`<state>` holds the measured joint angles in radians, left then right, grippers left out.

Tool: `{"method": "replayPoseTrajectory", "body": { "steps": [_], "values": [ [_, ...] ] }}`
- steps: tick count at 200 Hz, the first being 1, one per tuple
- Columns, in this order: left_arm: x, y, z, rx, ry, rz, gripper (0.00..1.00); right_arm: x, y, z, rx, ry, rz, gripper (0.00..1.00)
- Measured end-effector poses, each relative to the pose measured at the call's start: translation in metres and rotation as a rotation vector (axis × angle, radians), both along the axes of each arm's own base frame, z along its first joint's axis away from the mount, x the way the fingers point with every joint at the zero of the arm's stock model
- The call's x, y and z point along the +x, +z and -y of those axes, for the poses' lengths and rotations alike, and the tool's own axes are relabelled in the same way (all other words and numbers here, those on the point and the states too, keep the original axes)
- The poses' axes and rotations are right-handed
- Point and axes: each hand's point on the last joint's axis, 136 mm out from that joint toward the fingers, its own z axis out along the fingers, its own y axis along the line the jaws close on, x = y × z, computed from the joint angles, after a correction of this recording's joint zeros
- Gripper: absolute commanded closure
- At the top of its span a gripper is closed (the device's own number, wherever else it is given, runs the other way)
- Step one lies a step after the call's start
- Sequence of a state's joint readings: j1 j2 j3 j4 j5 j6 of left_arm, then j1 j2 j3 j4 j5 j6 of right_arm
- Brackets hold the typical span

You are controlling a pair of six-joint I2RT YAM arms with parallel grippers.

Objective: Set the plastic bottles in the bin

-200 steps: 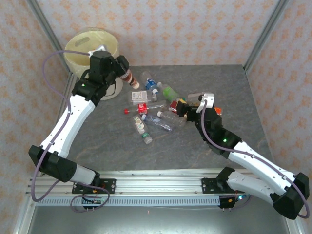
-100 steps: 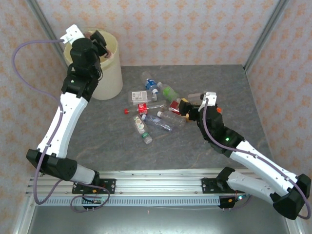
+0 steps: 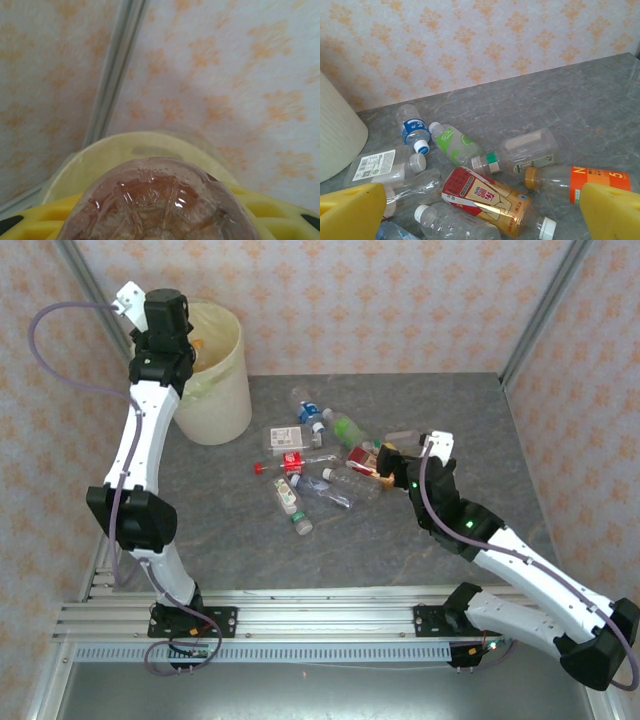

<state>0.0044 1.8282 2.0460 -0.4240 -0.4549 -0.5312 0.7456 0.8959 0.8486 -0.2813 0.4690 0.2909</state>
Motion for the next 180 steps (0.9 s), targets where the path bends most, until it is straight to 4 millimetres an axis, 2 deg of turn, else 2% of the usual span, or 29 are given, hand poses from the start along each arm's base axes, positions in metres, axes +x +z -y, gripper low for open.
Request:
{"method": "replayPoseTrajectory", "body": {
  "steps": [14, 38, 104, 143, 164, 180],
  "values": [
    [0.007, -0.018, -0.007, -0.028, 0.012, -0.038, 0.59, -0.001, -0.001, 0.002, -0.002, -0.012, -0.009, 0.01],
    [0.019, -0.035, -0.014, -0.075, 0.020, -0.072, 0.59, -0.003, -0.006, 0.006, -0.018, -0.024, -0.034, 0.01],
    [0.039, -0.081, -0.015, -0.173, 0.064, -0.192, 0.55, -0.003, -0.012, 0.004, -0.045, -0.018, -0.076, 0.01],
    [0.042, -0.118, -0.016, -0.194, 0.089, -0.282, 0.46, -0.002, -0.019, -0.003, -0.040, 0.009, -0.101, 0.01],
    [0.044, -0.128, -0.016, -0.198, 0.093, -0.302, 0.34, -0.001, -0.025, -0.006, -0.041, 0.014, -0.117, 0.01],
    [0.047, -0.131, -0.016, -0.207, 0.098, -0.305, 0.29, 0.000, -0.032, -0.008, -0.038, 0.017, -0.132, 0.01]
  ]
}}
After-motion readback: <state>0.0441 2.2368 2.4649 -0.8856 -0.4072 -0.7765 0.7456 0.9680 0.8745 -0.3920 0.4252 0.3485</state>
